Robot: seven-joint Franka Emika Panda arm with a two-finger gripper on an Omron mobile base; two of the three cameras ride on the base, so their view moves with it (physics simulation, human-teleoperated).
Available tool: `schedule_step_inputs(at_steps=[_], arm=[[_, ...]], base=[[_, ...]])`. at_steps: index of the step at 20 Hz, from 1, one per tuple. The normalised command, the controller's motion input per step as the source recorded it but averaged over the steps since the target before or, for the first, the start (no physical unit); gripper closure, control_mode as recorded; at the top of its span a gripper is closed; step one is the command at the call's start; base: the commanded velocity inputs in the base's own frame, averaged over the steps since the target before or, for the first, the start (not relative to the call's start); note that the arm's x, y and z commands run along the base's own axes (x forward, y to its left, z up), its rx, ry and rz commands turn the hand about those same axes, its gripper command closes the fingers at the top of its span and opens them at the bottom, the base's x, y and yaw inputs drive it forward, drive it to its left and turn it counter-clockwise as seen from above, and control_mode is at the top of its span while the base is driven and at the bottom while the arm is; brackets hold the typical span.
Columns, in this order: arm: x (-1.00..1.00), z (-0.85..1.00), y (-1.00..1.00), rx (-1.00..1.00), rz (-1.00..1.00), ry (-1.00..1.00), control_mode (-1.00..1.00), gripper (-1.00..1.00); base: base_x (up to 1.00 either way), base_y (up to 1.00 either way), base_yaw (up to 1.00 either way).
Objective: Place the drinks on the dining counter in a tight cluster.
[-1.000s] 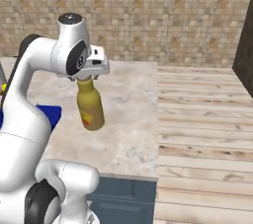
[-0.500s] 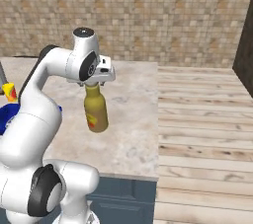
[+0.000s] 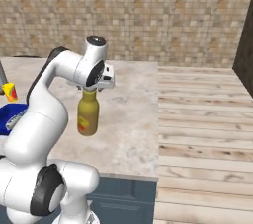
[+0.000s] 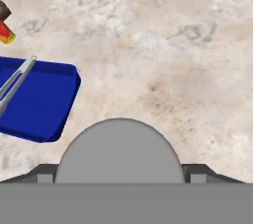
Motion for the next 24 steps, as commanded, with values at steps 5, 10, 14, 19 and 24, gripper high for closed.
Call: schedule_step_inputs(at_steps=[5,10,14,19,24], arm=[[0.06,0.00,0.35,0.00,0.02,0.02,-1.00,1.00],[0.13,0.00,0.37,-0.02,0.00,0.00,-1.00,1.00],[0.07,-0.04,0.20,-0.02,0.00,0.00,-1.00,1.00],[0.06,-0.05,0.01,-0.03,-0.04,0.00,-1.00,1.00],[0.12,-0.05,0.00,-0.03,-0.10,0.00,-1.00,1.00]], base=[[0.00,0.00,0.00],[0.00,0.00,0.00],[0.00,0.00,0.00],[0.00,0.00,0.00],[0.00,0.00,0.00]])
